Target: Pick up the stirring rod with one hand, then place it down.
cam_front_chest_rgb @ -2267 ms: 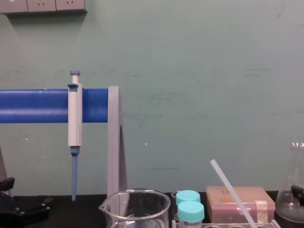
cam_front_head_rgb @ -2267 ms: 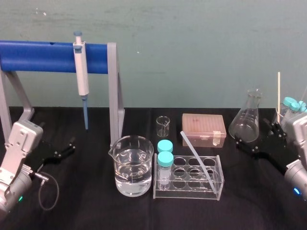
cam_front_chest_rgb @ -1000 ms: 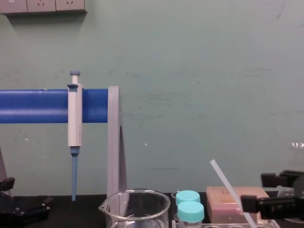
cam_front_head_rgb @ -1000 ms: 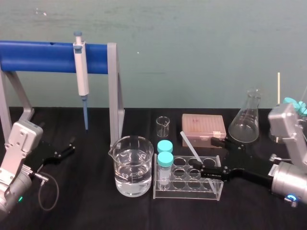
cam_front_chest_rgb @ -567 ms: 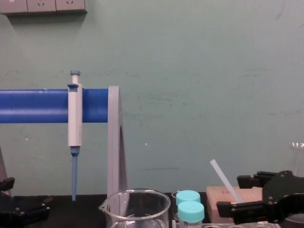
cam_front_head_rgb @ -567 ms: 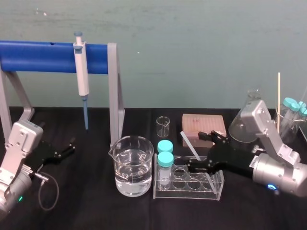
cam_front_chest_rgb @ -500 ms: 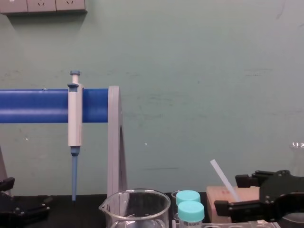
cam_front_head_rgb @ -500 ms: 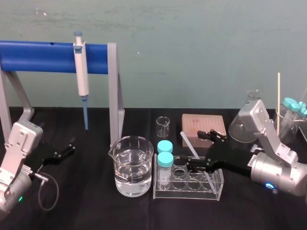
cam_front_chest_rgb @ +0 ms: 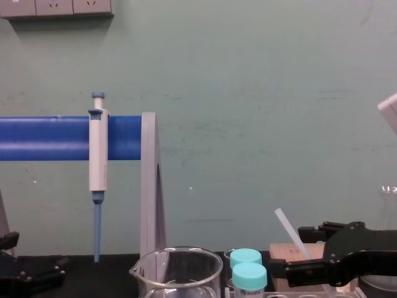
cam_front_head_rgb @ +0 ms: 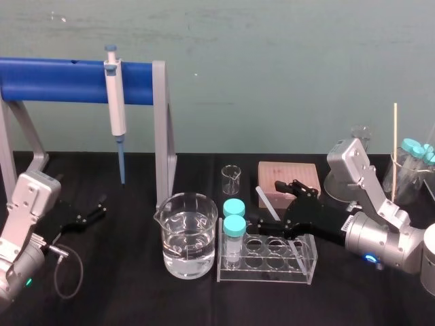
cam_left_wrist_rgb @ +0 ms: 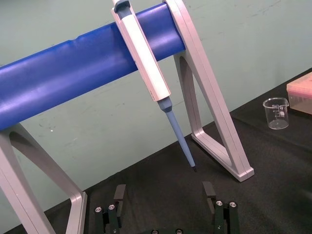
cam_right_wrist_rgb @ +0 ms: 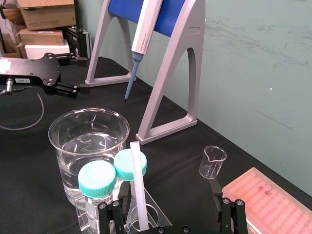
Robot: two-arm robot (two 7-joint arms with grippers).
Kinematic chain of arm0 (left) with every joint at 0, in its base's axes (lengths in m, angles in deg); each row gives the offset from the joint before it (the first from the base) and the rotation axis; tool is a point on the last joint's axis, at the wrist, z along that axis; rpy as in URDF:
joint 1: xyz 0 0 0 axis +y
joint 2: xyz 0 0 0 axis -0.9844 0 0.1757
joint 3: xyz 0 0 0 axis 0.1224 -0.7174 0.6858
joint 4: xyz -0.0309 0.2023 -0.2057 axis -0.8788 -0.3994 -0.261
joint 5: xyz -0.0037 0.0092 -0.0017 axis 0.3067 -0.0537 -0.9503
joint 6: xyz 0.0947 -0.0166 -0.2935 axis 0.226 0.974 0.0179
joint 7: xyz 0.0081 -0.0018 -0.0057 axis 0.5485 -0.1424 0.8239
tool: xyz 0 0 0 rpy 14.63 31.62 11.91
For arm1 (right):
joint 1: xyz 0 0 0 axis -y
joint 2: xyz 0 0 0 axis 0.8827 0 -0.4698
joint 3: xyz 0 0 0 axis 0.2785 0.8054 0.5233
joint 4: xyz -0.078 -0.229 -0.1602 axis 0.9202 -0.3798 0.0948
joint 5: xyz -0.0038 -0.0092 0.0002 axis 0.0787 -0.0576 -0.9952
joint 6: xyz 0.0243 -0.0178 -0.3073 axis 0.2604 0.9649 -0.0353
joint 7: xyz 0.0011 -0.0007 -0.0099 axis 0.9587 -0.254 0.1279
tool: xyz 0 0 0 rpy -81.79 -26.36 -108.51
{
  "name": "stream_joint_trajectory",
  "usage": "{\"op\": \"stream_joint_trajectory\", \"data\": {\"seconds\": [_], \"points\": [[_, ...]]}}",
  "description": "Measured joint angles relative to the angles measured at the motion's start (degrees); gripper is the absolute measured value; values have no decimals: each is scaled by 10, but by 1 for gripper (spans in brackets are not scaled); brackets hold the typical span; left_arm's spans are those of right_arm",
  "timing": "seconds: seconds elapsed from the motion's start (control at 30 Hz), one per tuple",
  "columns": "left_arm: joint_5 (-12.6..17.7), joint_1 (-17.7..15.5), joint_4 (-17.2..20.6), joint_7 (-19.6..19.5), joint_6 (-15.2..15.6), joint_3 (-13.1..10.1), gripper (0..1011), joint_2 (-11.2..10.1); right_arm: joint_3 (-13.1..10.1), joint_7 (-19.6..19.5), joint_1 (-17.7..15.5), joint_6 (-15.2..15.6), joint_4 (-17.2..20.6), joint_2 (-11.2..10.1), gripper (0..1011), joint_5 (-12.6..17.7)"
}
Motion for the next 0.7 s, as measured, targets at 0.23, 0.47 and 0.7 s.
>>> {"op": "stream_joint_trajectory", "data": {"seconds": [0.23, 0.47, 0.7], "points": [[0, 0, 0, 0, 0, 0, 1000, 0, 0, 0, -1, 0, 1, -1, 1000, 1], [0, 0, 0, 0, 0, 0, 1000, 0, 0, 0, -1, 1, 1, -2, 907, 2], [0, 0, 0, 0, 0, 0, 1000, 0, -1, 0, -1, 1, 2, -2, 707, 3]]}}
